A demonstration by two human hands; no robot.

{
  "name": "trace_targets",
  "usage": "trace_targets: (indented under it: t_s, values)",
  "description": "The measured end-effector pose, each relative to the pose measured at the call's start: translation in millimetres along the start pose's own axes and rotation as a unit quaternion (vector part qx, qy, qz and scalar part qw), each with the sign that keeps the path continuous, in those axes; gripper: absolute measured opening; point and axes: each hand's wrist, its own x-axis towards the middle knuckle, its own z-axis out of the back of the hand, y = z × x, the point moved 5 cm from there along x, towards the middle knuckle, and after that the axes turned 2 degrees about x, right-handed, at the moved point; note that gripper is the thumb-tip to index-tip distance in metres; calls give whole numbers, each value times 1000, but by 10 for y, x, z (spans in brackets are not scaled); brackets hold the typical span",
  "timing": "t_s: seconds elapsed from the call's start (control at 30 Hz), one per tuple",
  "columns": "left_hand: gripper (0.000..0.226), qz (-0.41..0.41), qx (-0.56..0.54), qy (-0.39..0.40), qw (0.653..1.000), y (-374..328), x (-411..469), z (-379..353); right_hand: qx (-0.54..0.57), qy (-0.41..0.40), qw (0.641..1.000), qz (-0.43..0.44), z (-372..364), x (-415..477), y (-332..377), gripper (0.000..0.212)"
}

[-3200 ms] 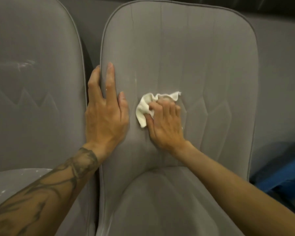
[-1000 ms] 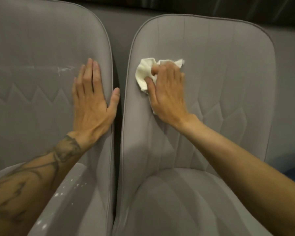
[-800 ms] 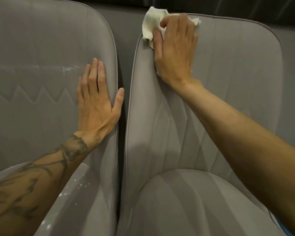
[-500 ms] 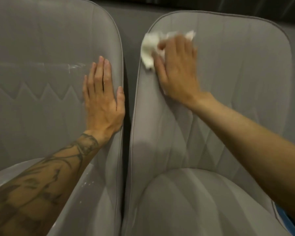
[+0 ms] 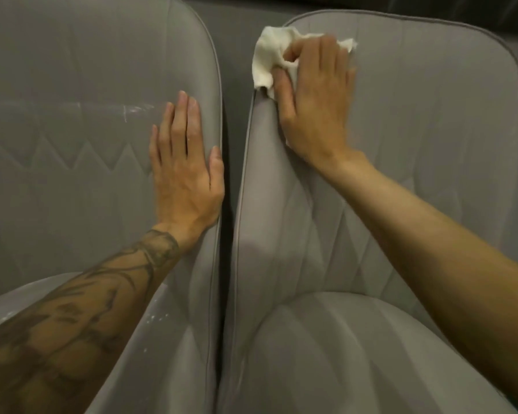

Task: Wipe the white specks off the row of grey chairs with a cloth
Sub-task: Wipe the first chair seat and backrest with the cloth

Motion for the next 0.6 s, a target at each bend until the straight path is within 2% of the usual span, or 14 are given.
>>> trace_targets:
  t_s: [0.07,0.13,0.2,0.23,0.33,0.43,0.53,0.6]
  values:
    - [69,-2,3,-2,1000,-12,-5,8,55,-6,998,-25,18,-233,81,23]
    - [68,-3,8,-4,1000,-15,-6,19,96,48,994,9,66,-591,207,21]
    - [67,-2,9,-1,1000,-27,-8,25,73,100,990,63,105,-693,203,21]
    - [67,0,8,0,1000,-27,-5,29,47,99,991,77,103,-589,169,22]
    - [69,1,3,5,1000,-37,-7,29,4,33,999,27,42,-140,39,25]
    - [68,0,13,1,1000,-39,-10,36,50,-5,998,-36,44,-284,124,23]
    - [66,-5,15,-3,1000,-44,-5,46,95,78,992,13,92,-810,278,19]
    - [66,-1,13,-2,1000,-46,-7,53,71,102,991,52,122,-786,236,20]
